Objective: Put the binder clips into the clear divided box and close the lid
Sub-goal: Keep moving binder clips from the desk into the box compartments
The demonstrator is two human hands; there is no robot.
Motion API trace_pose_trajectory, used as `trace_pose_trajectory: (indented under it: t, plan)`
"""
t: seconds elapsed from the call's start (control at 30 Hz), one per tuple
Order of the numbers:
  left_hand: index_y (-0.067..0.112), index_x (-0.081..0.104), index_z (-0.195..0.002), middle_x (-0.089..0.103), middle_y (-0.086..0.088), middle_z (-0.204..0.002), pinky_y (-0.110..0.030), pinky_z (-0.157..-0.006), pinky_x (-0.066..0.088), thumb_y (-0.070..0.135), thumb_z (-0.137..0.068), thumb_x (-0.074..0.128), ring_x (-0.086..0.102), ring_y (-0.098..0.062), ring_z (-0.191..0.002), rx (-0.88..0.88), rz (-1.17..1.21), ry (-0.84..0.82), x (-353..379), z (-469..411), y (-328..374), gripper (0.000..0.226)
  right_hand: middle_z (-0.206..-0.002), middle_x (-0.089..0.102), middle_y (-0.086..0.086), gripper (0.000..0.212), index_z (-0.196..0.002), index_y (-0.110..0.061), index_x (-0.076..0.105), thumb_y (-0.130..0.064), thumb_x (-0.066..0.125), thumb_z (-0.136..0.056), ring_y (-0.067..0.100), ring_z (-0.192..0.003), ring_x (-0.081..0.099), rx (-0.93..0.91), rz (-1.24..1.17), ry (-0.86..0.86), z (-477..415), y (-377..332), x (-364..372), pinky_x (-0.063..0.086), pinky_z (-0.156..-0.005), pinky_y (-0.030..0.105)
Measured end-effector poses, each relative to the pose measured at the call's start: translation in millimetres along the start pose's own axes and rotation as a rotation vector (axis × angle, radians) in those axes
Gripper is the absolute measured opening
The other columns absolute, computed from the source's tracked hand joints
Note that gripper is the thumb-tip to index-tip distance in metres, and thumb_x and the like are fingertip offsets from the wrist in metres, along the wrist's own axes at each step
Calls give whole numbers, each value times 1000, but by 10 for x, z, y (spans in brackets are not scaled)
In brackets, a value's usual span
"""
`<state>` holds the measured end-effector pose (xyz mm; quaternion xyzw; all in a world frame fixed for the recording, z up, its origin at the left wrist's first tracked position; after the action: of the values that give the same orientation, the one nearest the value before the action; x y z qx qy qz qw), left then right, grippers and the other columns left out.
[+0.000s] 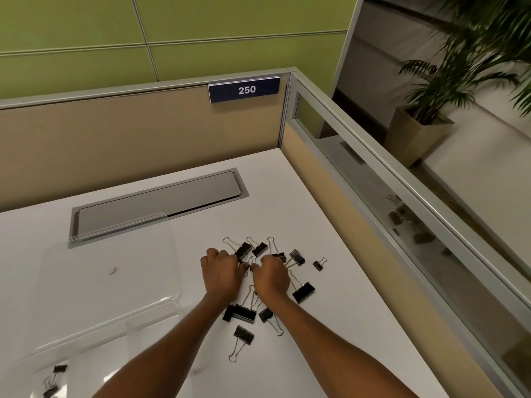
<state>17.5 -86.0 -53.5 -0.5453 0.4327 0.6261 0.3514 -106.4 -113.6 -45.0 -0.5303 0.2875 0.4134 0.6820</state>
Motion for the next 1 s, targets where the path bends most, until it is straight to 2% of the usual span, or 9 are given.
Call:
trace_pose_trajectory:
  t: [0.13, 0.5, 0.67, 0.83, 1.0]
  plan:
    - [14, 67, -70, 62, -4, -72, -36, -71, 29, 46, -83, 58, 45, -27, -88, 15, 20, 12, 23, -22, 38, 36, -110, 63, 10, 27, -105, -8, 64, -32, 55, -95, 27, -97, 63, -31, 60, 2, 19, -6, 41, 48, -70, 32]
    - [16, 71, -75, 66, -4, -77, -38, -74, 32, 37, -85, 60, 46, -28, -90, 78, 17, 2, 94, -43, 89, 25, -109, 61, 10, 13, -102, -9, 63, -18, 59, -92, 26, -97, 61, -106, 122, -6, 31, 59, 103, 46, -71, 30]
    - [16, 71, -72, 65, -2, -72, -38, -69, 35, 29, -75, 71, 49, -28, -85, 116, -26, -38, 142, 2, 102, 14, -113, 58, 11, 16, -107, -9, 61, -15, 57, -93, 26, -102, 59, -156, 128, -18, 56, 56, 149, 49, -76, 32]
    - [15, 63, -62, 61, 0, -63, -35, -65, 34, 18, -68, 71, 49, -26, -78, 111, -44, -60, 139, -27, 84, 11, -117, 55, 14, 26, -116, -6, 58, -15, 60, -92, 29, -107, 57, -174, 103, -34, 60, 28, 180, 49, -76, 34]
    - [12, 59, -77, 64, -5, -76, -36, -71, 32, 25, -79, 65, 50, -29, -89, 165, -35, -104, 158, -108, 94, 14, -116, 55, 12, 21, -110, -8, 58, -15, 61, -91, 26, -105, 56, -150, 80, -32, 45, 41, 195, 49, -77, 32]
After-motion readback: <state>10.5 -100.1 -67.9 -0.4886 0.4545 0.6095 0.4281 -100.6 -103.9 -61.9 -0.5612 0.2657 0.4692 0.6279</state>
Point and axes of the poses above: each hand's wrist, its own z-axis away from the middle knuckle, its own x-axis out of the palm, y = z × x, the point moved 5 cm from there along -z, towards the middle knuckle
